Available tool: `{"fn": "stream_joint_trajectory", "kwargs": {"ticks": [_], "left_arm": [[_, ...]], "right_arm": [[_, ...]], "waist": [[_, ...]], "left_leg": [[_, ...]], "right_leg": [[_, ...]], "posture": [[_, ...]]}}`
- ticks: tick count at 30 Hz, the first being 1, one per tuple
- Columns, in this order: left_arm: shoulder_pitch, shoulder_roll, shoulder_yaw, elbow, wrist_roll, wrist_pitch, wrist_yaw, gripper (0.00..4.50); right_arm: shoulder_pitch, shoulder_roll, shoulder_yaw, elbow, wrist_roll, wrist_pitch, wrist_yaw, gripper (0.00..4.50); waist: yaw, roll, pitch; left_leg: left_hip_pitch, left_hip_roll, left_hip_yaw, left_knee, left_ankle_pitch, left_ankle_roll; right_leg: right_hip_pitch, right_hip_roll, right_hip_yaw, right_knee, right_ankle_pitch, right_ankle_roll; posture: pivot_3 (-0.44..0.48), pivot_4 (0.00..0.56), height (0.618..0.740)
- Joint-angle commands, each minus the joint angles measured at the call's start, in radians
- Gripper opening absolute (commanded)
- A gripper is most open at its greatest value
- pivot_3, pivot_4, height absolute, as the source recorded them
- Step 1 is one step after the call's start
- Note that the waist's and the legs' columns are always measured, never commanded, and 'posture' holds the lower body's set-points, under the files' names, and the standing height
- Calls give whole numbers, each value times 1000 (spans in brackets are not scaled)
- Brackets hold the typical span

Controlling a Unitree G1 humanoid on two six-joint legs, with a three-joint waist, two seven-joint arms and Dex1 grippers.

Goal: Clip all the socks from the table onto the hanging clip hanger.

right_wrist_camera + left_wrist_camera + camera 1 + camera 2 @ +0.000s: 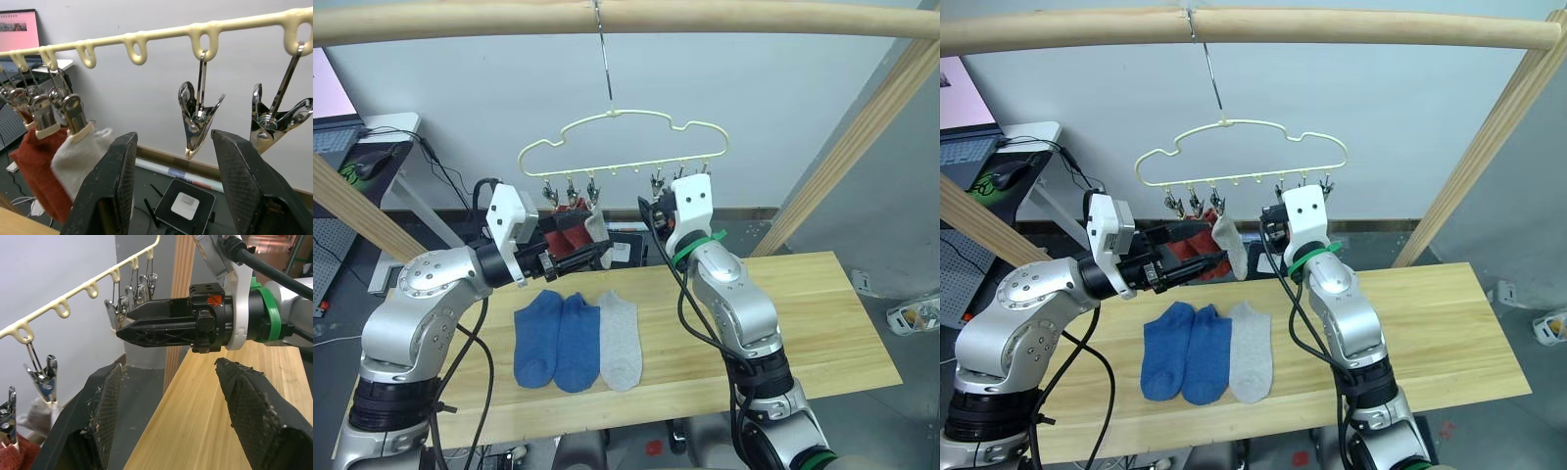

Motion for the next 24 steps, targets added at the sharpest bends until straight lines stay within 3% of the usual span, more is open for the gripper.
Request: {"fn": "stream_joint_trajectory", "kwargs": {"ticks": [1, 24], "left_arm": [[-11, -1, 0, -42, -9, 7, 10, 3286], [3, -5, 2, -51, -10, 17, 23, 3286]], "right_arm": [[-33, 5, -10, -10, -5, -46, -11, 2482], [-89, 37, -21, 76, -3, -126, -14, 2482]], "waist": [[0, 0, 0], [1, 0, 0]], "left_leg": [[0, 0, 0, 0, 0, 0], [0, 0, 0, 0, 0, 0]], "right_leg": [[0, 0, 0, 0, 0, 0], [0, 0, 0, 0, 0, 0]], "posture": [[-126, 181, 740], [-114, 185, 740]]}}
